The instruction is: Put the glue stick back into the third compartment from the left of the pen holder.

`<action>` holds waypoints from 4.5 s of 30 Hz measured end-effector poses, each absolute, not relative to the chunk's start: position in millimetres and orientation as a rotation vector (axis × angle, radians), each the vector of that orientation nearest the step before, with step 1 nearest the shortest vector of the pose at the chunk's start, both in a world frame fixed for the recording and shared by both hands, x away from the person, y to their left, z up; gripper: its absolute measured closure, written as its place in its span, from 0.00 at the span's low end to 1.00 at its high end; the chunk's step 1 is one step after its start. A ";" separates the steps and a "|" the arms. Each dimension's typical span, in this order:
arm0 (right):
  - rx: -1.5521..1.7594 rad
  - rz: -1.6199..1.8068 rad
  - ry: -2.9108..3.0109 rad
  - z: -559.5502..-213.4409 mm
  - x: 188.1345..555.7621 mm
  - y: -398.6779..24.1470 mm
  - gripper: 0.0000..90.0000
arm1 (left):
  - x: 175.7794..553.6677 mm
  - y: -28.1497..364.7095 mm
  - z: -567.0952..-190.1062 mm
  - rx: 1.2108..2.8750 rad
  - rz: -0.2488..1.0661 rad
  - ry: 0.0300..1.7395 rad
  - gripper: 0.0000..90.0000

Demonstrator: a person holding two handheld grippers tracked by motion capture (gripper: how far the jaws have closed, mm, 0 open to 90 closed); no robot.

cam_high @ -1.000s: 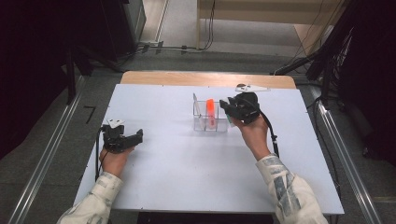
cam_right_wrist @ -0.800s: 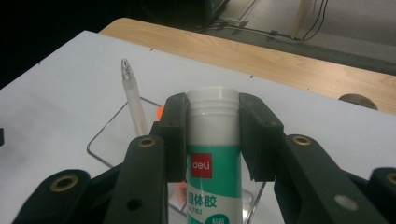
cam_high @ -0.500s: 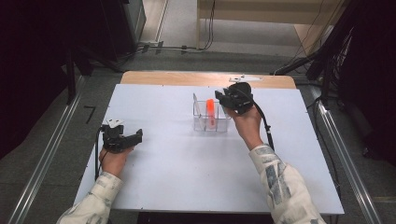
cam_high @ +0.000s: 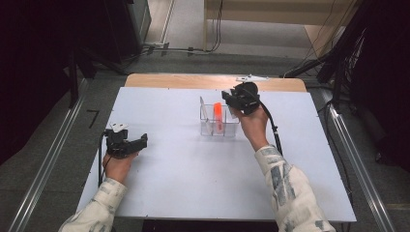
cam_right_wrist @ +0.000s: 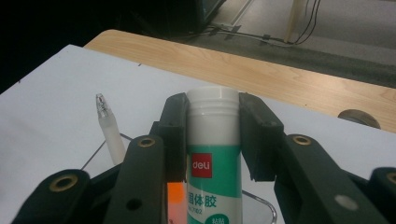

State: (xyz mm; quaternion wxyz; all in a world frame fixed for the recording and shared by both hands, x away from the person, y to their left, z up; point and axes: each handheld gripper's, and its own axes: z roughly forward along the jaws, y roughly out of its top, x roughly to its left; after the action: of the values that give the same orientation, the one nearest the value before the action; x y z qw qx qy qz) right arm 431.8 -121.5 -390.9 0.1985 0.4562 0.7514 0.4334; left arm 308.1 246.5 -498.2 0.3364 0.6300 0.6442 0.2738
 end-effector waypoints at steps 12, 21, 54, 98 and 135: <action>1.289 1.191 2.109 -396.4 434.9 -119.1 0.70 | 307.9 246.8 -498.0 1.641 0.712 1.680 0.19; 1.292 1.180 2.113 -398.6 434.9 -119.7 0.69 | 307.7 246.8 -497.8 1.642 0.713 1.679 0.19; 1.241 1.149 2.116 -420.1 402.1 -133.7 0.69 | 307.8 245.7 -498.0 1.649 0.718 1.680 0.19; 1.244 1.158 2.137 -432.6 370.7 -177.2 0.43 | 307.8 244.6 -498.5 1.649 0.724 1.682 0.19; 1.427 1.009 2.081 -456.2 331.9 -271.0 0.30 | 294.5 230.7 -489.0 1.660 0.701 1.602 0.19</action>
State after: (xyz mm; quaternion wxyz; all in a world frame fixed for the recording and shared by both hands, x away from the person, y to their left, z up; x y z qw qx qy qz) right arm 331.9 -271.0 -456.2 0.2104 0.5132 0.7487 0.3630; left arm 294.5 230.7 -489.0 0.3570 0.6432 0.6206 0.2716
